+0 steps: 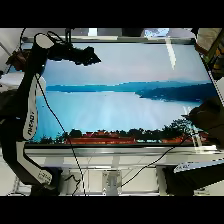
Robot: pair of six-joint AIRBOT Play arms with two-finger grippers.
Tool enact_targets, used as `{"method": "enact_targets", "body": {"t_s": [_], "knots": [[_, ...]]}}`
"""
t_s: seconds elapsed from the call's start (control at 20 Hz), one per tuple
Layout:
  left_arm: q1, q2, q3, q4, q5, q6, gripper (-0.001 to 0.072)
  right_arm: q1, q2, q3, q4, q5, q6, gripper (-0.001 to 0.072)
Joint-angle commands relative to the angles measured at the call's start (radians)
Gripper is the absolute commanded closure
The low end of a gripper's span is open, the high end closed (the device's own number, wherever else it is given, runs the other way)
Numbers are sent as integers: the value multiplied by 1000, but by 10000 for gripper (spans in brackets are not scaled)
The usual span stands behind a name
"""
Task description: Fold the shirts.
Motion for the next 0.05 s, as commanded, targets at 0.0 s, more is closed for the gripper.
{"method": "enact_targets", "body": {"t_s": [0.0], "knots": [[0,1,0,0,0,0,698,1,1,0,0,0,0,689]]}}
